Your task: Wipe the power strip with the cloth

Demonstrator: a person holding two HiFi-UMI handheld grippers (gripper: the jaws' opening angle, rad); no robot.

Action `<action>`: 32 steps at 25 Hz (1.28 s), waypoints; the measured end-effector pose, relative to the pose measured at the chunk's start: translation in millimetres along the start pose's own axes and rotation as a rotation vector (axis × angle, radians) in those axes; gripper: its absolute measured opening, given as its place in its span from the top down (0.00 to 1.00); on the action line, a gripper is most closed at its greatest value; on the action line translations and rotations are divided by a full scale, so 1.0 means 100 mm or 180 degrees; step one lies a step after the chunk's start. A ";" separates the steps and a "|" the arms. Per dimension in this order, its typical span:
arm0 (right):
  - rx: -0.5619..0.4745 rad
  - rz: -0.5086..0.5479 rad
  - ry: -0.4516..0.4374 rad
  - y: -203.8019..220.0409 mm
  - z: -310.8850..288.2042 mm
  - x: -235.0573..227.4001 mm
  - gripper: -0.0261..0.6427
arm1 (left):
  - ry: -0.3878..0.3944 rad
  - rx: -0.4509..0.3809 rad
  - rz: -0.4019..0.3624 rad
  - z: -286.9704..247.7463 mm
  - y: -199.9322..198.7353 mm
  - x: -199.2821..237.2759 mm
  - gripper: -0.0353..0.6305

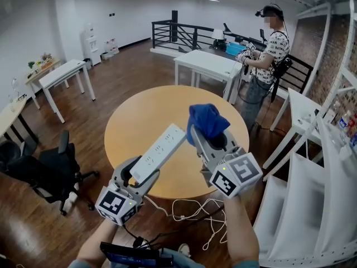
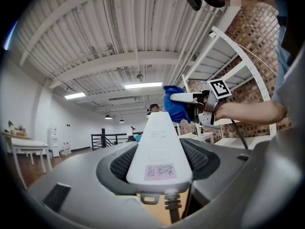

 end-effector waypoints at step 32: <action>0.0460 0.0058 -0.0206 -0.18 -0.66 -0.04 0.86 | -0.0086 0.0211 -0.0546 0.01 0.03 -0.28 0.53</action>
Point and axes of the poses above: the fingertips, and each gripper's own axes: z backward along the fingers, x to its left, y out of its underside, the point moved 10 cm from there along z, backward along the fingers, and after that the axes turned 15 degrees about x, right-handed, at the moved point
